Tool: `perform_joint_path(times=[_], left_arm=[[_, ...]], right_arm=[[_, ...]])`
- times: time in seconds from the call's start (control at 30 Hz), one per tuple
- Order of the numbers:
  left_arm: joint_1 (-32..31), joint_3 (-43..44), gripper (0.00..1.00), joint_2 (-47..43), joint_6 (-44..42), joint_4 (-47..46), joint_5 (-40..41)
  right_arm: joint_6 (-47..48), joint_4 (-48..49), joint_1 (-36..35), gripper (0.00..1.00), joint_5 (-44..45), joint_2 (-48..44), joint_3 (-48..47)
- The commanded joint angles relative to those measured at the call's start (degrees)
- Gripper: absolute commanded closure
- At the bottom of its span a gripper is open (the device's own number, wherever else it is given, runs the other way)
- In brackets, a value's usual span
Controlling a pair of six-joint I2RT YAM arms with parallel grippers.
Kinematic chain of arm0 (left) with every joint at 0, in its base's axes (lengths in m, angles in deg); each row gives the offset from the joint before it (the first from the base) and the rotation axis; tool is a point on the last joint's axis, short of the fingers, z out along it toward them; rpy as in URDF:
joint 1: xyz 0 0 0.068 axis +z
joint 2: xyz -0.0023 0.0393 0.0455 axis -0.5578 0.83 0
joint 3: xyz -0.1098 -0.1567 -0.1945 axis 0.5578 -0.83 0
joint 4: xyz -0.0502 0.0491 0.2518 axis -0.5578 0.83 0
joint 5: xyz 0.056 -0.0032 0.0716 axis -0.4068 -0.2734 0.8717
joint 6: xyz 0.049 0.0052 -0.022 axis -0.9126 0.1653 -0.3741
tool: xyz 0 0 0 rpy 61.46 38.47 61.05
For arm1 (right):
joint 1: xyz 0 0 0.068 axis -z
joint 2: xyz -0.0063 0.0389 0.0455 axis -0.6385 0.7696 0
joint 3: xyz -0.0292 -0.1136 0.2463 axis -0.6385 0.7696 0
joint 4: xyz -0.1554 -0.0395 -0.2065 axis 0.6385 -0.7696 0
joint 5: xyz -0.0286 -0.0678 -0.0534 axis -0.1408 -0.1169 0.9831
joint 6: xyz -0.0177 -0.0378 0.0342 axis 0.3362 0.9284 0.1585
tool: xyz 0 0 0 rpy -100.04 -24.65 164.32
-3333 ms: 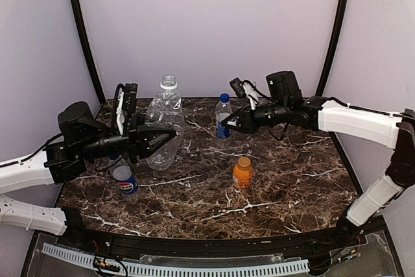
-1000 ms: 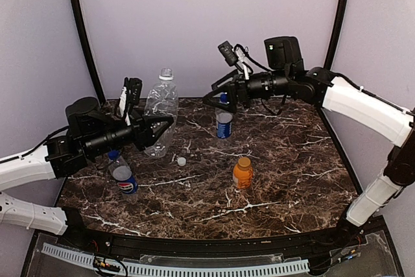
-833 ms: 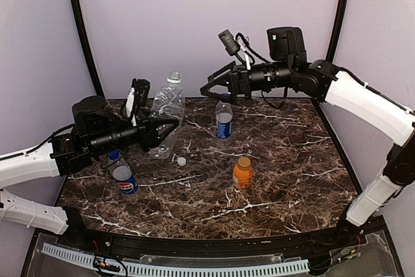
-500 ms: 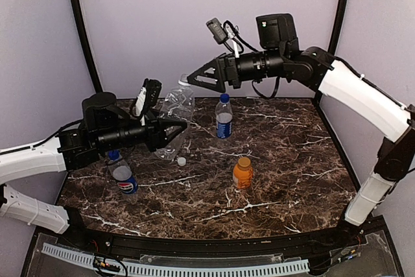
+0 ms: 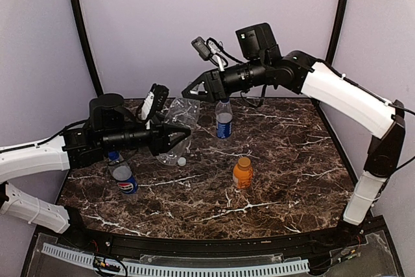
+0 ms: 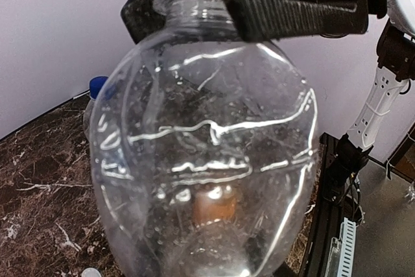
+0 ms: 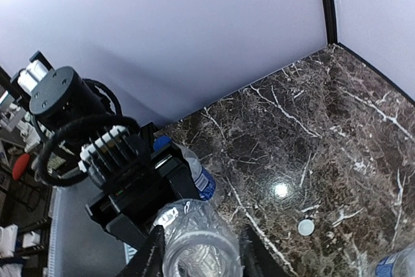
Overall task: Unscrew the bottle caps
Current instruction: Pass from the left arm to the right
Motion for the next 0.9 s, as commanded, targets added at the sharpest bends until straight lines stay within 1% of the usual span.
perform_joint_path(times=[0.0, 0.07, 0.13, 0.2, 0.23, 0.27, 0.3, 0.33, 0.37, 0.43, 0.57, 0.7, 0.8, 0.87], left_arm=[[0.33, 1.93, 0.59, -0.08, -0.66, -0.45, -1.19], [0.32, 1.94, 0.59, 0.10, -0.74, -0.34, -1.27], [0.33, 2.02, 0.56, 0.21, -0.79, -0.29, -1.26], [0.34, 1.83, 0.50, 0.13, -0.90, -0.35, -0.88], [0.27, 1.75, 0.42, -0.02, -0.82, -0.47, -0.67], [0.26, 1.52, 0.37, -0.15, -0.81, -0.55, -0.19], [0.30, 1.42, 0.25, -0.45, -0.78, -0.64, 0.06], [0.27, 1.17, 0.20, -0.71, -0.74, -0.59, 0.85], [0.28, 1.03, 0.09, -1.07, -0.72, -0.49, 1.29], [0.29, 0.65, 0.02, -1.79, -0.73, -0.34, 3.06], [0.25, 0.13, 0.01, -3.00, -0.32, 0.12, 6.10], [0.28, 0.09, 0.01, -3.59, 0.17, 0.21, 7.13], [0.25, 0.09, 0.01, -3.44, 0.64, 0.16, 7.16], [0.30, 0.09, 0.01, -3.39, 1.16, 0.20, 7.37]], right_arm=[[-0.31, 0.98, -0.46, 0.72, 0.08, -0.34, -1.66], [-0.29, 0.99, -0.42, 0.86, 0.43, -0.31, -1.44], [-0.16, 1.10, -0.41, 1.00, 1.68, -0.55, -1.02], [0.20, 0.97, -0.34, 1.00, 3.76, -1.15, -0.33], [0.46, 0.88, -0.25, 1.00, 4.83, -1.59, 0.07], [0.75, 0.61, -0.16, 1.00, 6.00, -2.11, 0.59], [1.00, 0.27, 0.04, 1.00, 7.11, -2.73, 1.08], [1.29, 0.02, 0.38, 1.00, 8.44, -3.43, 1.76], [1.60, -0.25, 0.70, 1.00, 9.79, -4.28, 2.61], [2.36, -1.33, 1.47, 1.00, 13.61, -6.03, 4.19], [4.02, -3.92, 3.42, 1.00, 22.53, -10.25, 8.69], [5.53, -7.04, 5.28, 1.00, 36.28, -13.82, 12.33], [6.14, -7.10, 7.55, 1.00, 43.68, -14.61, 14.80], [6.38, -6.01, 9.34, 1.00, 46.50, -14.14, 16.50]])
